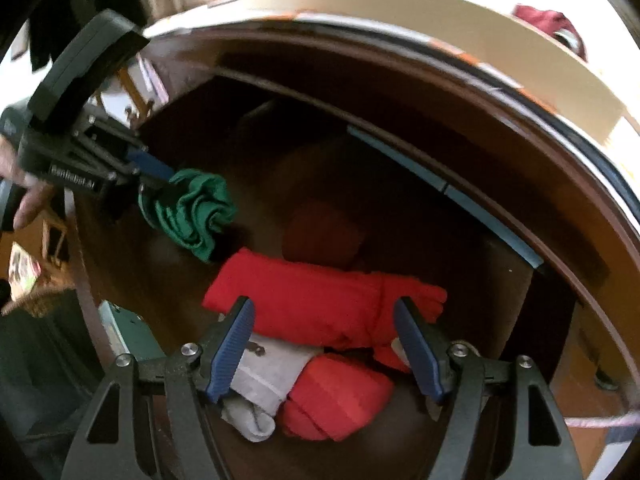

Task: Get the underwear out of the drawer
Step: 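Close the left tool on the green and black sock in the drawer, then close the right tool on the red garment while the left tool holds the green sock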

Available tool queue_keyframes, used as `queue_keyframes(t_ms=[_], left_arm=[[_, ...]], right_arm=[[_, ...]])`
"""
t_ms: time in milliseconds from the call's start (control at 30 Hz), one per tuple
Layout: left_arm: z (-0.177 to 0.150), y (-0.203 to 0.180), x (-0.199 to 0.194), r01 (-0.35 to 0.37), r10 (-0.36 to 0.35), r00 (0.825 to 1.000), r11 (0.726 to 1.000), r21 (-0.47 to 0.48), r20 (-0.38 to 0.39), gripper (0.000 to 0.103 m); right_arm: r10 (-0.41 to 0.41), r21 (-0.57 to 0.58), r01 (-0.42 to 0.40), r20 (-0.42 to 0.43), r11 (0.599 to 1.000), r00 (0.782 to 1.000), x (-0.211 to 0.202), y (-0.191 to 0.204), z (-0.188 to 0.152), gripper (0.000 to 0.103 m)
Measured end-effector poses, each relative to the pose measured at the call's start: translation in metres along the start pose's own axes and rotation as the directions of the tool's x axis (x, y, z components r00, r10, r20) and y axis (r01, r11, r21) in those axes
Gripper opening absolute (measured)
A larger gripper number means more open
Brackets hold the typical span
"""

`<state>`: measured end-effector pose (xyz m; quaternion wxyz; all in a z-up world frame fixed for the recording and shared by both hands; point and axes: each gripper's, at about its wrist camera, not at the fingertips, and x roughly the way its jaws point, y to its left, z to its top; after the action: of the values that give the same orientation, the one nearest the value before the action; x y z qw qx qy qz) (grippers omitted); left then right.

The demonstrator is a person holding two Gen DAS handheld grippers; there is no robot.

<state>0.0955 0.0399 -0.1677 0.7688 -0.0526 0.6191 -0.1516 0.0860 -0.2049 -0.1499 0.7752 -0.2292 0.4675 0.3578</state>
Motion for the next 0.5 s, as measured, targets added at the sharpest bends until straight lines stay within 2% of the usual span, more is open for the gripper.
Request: queue_keyframes(t_ms=[133,300,333,500], left_arm=[[0.006,0.005,0.001,0.004,-0.004,1.0,1.0,-0.006,-0.011,0.027],[0.006,0.005,-0.001,-0.007,0.007,0.999,1.0,-0.001,-0.032,0.044],[0.005,0.004,-0.001,-0.006,0.006,0.999,1.0,0.007,-0.033,0.044],[0.007,-0.003,-0.011,-0.014,0.017,0.999,0.997,0.076,-0.038,0.06]], right_arm=[[-0.025,-0.106,0.018,-0.057,0.994,0.998,0.016,0.014,0.006,0.073],[-0.046,-0.23,0.022,-0.097,0.973,0.994,0.028,0.033,0.015,0.073],[-0.045,-0.242,0.019,-0.103,0.97,0.994,0.03,0.034,0.016,0.073],[-0.049,-0.336,-0.002,-0.142,0.942,0.989,0.035,0.045,0.019,0.073]])
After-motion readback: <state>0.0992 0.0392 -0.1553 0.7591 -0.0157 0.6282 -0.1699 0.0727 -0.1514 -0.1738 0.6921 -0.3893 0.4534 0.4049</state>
